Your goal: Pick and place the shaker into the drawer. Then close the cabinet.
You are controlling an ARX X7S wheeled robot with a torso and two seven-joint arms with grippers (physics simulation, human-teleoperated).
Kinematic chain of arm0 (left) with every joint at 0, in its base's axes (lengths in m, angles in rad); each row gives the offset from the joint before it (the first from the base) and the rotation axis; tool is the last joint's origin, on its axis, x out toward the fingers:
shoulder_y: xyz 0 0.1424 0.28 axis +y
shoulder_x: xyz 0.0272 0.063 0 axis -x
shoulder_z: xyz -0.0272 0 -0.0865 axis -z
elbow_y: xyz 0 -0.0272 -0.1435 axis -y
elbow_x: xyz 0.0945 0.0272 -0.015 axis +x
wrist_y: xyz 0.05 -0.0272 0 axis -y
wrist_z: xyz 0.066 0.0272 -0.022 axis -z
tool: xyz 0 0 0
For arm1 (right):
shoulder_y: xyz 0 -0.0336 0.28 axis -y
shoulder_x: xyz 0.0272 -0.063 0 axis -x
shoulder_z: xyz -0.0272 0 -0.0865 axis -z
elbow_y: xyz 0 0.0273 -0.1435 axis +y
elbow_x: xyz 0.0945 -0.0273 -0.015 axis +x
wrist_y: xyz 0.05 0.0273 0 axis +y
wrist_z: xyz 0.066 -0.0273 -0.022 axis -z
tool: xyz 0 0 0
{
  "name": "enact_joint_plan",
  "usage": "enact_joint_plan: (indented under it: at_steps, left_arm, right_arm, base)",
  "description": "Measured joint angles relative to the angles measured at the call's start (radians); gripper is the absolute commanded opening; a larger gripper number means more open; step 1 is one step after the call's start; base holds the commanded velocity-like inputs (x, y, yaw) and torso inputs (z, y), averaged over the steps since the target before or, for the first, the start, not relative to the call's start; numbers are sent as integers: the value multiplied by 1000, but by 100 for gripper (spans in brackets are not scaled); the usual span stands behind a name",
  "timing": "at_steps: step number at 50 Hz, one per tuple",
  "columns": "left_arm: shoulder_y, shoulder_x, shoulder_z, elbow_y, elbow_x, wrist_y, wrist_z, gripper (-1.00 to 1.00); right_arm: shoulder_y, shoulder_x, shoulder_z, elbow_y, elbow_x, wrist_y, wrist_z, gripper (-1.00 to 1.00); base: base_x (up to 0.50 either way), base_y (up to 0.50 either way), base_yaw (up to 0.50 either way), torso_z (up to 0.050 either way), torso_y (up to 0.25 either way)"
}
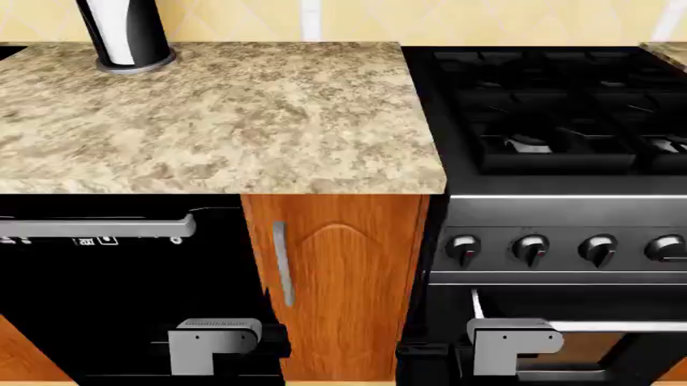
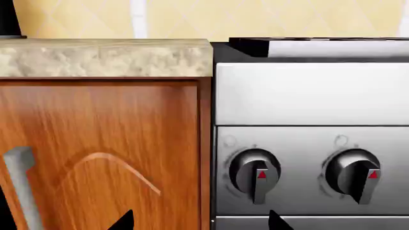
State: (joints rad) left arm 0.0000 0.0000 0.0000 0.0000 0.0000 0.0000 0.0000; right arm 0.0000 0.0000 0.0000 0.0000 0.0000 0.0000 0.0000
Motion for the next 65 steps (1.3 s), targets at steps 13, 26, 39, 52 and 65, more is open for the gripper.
enact_joint_plan:
  at_steps: [13, 26, 39, 52, 65]
  left_arm:
    - [14, -36, 29, 193, -46, -90, -12, 100]
    - [-85, -86, 49, 542, -79, -347, -41, 100]
    - [-316, -124, 43, 788, -110, -658, -69, 100]
    - [-585, -146, 30, 905, -159, -935, -73, 100]
    - [-883, -145, 24, 869, -213, -1137, -59, 100]
  right_arm:
    - [-4, 39, -40, -208, -5, 124, 29, 100]
    - [114, 97, -80, -609, -23, 460, 17, 100]
    - [413, 135, -104, -876, -40, 850, -6, 100]
    - [703, 146, -97, -981, -39, 1156, -40, 100]
    - [991, 142, -58, -965, -4, 1373, -100, 100]
  base:
    - [0, 0, 0, 0, 0]
    - [0, 0, 0, 2, 0]
    - [0, 0, 0, 49, 0]
    - [0, 0, 0, 50, 0]
    - [0, 0, 0, 42, 0]
